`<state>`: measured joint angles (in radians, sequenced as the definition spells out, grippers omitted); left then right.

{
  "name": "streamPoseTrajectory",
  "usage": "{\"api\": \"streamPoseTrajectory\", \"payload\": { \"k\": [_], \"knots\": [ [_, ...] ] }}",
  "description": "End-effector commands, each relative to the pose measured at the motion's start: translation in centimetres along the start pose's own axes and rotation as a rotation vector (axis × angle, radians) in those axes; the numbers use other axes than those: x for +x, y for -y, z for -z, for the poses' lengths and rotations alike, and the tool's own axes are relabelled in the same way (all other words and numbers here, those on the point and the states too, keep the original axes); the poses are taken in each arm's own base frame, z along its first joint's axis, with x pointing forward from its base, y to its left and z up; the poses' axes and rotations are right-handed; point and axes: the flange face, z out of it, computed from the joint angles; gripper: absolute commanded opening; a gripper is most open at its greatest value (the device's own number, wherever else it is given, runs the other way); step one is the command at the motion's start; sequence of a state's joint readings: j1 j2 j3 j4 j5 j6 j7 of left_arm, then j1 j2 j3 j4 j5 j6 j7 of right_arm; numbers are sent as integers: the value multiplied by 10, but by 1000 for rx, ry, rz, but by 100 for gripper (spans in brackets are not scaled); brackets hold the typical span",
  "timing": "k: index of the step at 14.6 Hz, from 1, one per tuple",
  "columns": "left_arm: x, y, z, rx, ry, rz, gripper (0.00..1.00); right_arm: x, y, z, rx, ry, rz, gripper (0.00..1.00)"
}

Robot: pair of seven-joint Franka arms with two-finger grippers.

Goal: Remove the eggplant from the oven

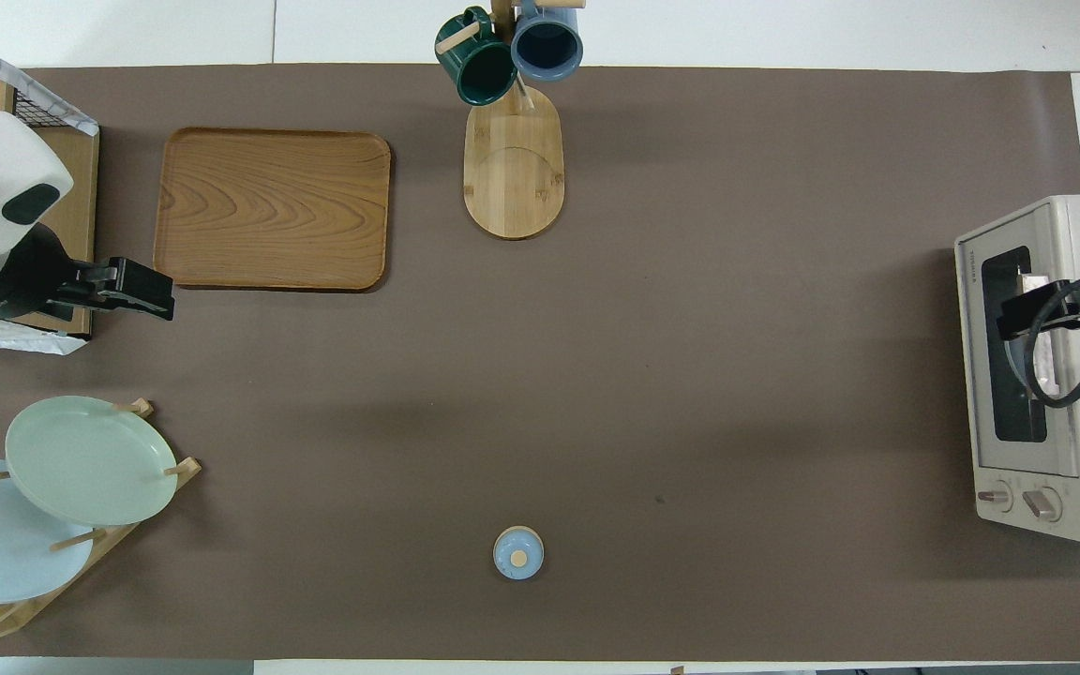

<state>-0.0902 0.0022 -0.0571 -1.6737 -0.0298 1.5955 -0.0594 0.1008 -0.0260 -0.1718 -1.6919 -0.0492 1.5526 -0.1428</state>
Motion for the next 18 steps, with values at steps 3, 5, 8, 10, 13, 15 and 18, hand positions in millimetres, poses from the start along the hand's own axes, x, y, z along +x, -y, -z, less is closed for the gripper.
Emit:
{"api": "streamPoseTrajectory", "payload": {
  "k": [3,5,8,10,13,15,18],
  "knots": [
    [-4,2,4,-10,-13,5,100,3,0,1,7,-7,3,100],
    [-4,2,4,-10,-13,5,100,1,0,2,3,-13,3,100],
    [-4,2,4,-10,-13,5,100,1,-1,-4,3,-16,45,95],
    [-4,2,4,-10,-13,5,100,1,-3,-9,3,-24,94,36],
    [-4,2,4,-10,-13,5,100,-4,-9,-21,4,-40,168,0],
    [-5,2,3,-10,-2,5,100,-3,-11,-28,-3,-65,159,0],
    [-4,6,4,-9,-13,13,100,0,-21,-41,-94,-84,157,0]
  ]
}}
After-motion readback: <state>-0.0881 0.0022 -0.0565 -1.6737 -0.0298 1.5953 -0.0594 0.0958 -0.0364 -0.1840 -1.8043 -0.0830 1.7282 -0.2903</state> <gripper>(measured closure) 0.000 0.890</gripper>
